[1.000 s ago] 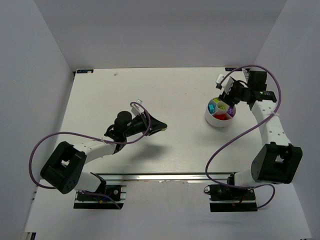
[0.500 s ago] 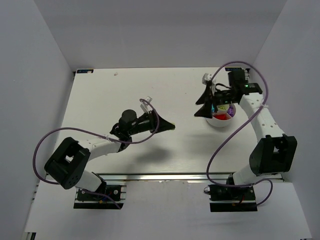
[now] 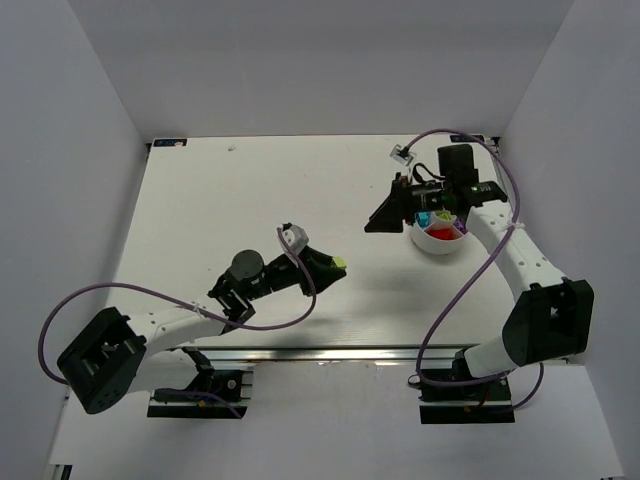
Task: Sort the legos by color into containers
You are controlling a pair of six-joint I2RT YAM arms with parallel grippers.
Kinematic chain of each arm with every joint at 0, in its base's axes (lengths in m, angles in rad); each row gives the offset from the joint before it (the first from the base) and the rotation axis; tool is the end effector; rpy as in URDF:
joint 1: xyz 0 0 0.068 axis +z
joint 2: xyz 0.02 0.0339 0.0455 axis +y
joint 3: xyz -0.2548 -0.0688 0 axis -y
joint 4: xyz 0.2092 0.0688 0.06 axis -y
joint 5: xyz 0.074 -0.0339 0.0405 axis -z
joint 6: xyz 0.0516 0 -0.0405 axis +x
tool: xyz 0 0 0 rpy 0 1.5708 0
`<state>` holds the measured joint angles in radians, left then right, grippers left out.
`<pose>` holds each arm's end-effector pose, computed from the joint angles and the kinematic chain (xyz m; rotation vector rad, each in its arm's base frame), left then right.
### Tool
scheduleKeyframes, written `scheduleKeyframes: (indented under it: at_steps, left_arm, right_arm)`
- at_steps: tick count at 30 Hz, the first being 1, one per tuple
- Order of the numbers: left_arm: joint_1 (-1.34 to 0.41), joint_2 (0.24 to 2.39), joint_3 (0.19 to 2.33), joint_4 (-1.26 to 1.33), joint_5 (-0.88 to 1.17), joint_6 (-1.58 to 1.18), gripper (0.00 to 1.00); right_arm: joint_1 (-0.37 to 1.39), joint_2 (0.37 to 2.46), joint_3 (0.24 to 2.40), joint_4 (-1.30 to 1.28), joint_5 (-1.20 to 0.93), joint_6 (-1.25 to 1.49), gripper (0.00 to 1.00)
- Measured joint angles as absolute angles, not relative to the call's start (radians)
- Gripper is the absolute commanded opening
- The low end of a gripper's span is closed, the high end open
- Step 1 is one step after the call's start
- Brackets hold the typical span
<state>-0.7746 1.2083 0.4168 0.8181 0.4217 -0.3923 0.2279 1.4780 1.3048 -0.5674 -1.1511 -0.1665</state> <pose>0.1570 -0.1832 0.2483 0.6682 1.5480 -1.2258 0.2650 0.1098 0.3261 -0.9597 1.8629 1.3339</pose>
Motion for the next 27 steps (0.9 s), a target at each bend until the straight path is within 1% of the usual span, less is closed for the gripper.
scheduleKeyframes:
  at_steps: [1, 3, 7, 8, 15, 20, 27]
  left_arm:
    - [-0.795, 1.197, 0.434, 0.783, 0.390, -0.334, 0.23]
    - [-0.829, 1.192, 0.467, 0.727, 0.318, -0.237, 0.23]
    - [-0.863, 1.195, 0.493, 0.651, 0.182, -0.101, 0.24]
    - [-0.874, 1.201, 0.496, 0.636, 0.153, -0.076, 0.28]
    - [-0.915, 1.259, 0.536, 0.567, 0.018, 0.031, 0.29]
    - [-0.925, 1.297, 0.573, 0.552, -0.014, 0.054, 0.29]
    - [-0.925, 1.303, 0.593, 0.554, -0.023, 0.056, 0.30]
  right_arm:
    - [0.249, 1.459, 1.276, -0.519, -1.113, -0.068, 0.73]
    - [0.296, 1.435, 1.242, -0.474, -1.053, 0.044, 0.73]
    - [0.405, 1.416, 1.224, -0.440, -0.899, 0.196, 0.73]
    - [0.426, 1.413, 1.224, -0.440, -0.856, 0.216, 0.72]
    - [0.481, 1.399, 1.213, -0.443, -0.673, 0.261, 0.70]
    - [0.521, 1.399, 1.206, -0.445, -0.596, 0.257, 0.69]
    - [0.551, 1.404, 1.198, -0.446, -0.542, 0.247, 0.66]
